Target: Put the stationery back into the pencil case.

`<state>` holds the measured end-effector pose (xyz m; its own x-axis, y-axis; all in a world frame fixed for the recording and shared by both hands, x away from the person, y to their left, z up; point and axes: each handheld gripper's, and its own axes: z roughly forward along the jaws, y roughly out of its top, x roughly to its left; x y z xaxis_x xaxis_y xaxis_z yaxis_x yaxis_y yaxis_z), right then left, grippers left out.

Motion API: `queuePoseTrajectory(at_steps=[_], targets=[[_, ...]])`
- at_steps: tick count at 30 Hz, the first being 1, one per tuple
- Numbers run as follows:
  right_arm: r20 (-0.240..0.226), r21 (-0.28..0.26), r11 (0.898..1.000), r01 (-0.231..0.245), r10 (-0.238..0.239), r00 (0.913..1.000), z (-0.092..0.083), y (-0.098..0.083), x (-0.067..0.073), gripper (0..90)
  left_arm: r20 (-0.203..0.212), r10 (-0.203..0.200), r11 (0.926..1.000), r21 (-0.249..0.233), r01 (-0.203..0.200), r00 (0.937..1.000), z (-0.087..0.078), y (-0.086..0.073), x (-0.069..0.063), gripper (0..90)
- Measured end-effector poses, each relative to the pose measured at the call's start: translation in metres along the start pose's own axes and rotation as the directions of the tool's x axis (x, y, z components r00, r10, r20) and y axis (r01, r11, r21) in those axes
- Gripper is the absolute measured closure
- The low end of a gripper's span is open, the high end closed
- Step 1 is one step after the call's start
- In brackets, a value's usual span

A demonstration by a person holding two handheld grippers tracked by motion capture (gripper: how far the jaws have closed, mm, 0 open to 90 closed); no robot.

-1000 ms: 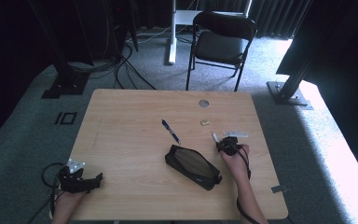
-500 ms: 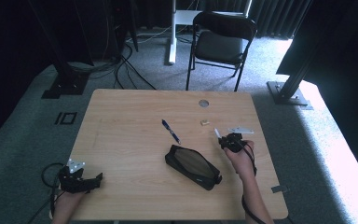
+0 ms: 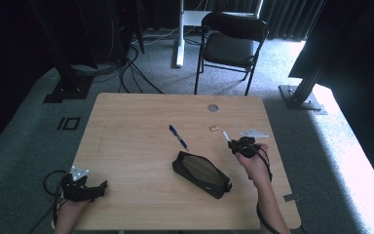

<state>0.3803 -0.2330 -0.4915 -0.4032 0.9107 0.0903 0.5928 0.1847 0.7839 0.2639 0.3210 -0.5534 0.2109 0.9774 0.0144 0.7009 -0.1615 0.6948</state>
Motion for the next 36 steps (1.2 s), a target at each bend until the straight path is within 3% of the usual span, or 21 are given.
queuePoseTrajectory(at_steps=[15, 17, 26, 36], targets=[[-0.052, -0.063, 0.997, 0.050, -0.053, 0.9972, -0.028, 0.021, 0.010, 78.5, 0.000, 0.000, 1.0000, 0.000, 0.000, 1.0000, 0.000, 0.000, 0.000, 0.6], [-0.060, -0.063, 0.995, 0.073, -0.077, 0.9952, -0.031, 0.022, 0.013, 78.5, 0.000, 0.000, 1.0000, 0.000, 0.000, 1.0000, 0.000, 0.000, 0.000, 0.5], [-0.120, -0.087, 0.992, 0.090, -0.100, 0.9878, -0.044, 0.030, 0.025, 78.5, 0.000, 0.000, 1.0000, 0.000, 0.000, 1.0000, 0.000, 0.000, 0.000, 0.5], [-0.183, -0.111, 0.986, 0.124, -0.143, 0.9728, -0.057, 0.037, 0.042, 78.5, 0.000, 0.001, 1.0000, -0.001, -0.001, 1.0000, 0.000, 0.000, 0.000, 0.5]])
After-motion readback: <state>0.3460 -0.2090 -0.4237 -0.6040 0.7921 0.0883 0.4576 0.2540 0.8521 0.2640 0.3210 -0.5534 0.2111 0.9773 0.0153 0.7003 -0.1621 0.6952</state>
